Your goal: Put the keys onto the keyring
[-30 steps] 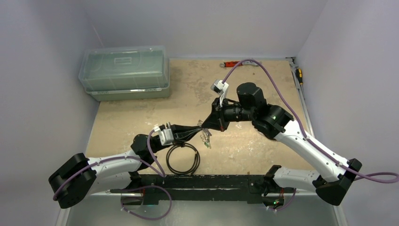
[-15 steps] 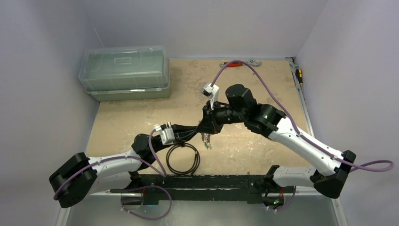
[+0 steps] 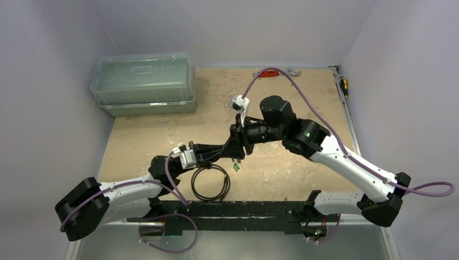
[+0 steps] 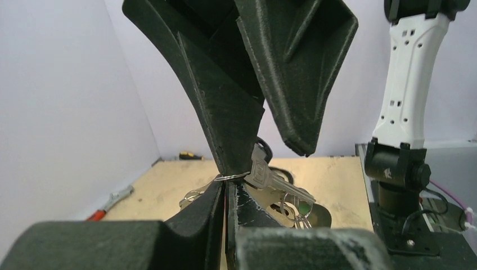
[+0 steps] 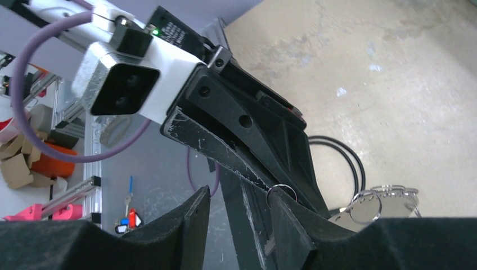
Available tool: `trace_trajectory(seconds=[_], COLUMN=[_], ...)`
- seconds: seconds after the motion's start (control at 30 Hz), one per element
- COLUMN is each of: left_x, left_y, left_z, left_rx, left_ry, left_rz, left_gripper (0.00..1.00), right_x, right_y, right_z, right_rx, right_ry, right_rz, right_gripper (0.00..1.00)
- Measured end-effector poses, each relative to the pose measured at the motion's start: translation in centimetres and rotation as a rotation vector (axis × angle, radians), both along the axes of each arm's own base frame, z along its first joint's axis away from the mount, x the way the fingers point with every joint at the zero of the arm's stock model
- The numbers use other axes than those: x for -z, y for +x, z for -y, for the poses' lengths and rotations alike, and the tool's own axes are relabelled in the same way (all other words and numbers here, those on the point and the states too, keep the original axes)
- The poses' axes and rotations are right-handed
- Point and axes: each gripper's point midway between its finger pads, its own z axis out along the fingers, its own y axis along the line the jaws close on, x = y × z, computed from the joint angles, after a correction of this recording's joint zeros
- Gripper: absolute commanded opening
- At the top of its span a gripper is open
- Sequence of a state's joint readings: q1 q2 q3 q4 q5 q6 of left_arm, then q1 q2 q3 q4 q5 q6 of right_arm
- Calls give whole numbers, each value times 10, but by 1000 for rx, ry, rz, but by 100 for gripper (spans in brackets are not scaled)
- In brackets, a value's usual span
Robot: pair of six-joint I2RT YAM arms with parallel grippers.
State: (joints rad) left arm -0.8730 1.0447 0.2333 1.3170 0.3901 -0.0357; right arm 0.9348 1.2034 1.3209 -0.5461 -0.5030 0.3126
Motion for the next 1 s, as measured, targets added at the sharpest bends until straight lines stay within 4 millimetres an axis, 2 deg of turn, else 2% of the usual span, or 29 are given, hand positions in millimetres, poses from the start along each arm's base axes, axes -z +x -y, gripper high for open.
trace_trajectory(seconds=[0.23, 0.4, 0.53, 0.8, 0.9, 1.0], left_x=[-22, -27, -32, -10, -15, -23], left_y=[-12, -14, -16, -6, -7, -9], left_z=[-5, -7, -9, 4, 5, 3], left_rx=[24, 25, 24, 31, 38, 41], left_ry=[-67, -78, -100, -43, -51, -68], left_rz=[82, 110, 131, 86, 98, 111], left_gripper=[0, 0, 0, 0, 0, 0], right_x=[-22, -29, -46, -98, -102, -93], right_y=[-17, -16, -14, -10, -1, 9], right_z=[-1, 2, 6, 13, 20, 32], right_rx=[-87, -75, -61, -31, 12, 66], right_ry=[7, -39, -27, 57, 52, 38], right_rz=[51, 101, 145, 257, 327, 417], right_gripper=[54, 56, 60, 57, 52, 49])
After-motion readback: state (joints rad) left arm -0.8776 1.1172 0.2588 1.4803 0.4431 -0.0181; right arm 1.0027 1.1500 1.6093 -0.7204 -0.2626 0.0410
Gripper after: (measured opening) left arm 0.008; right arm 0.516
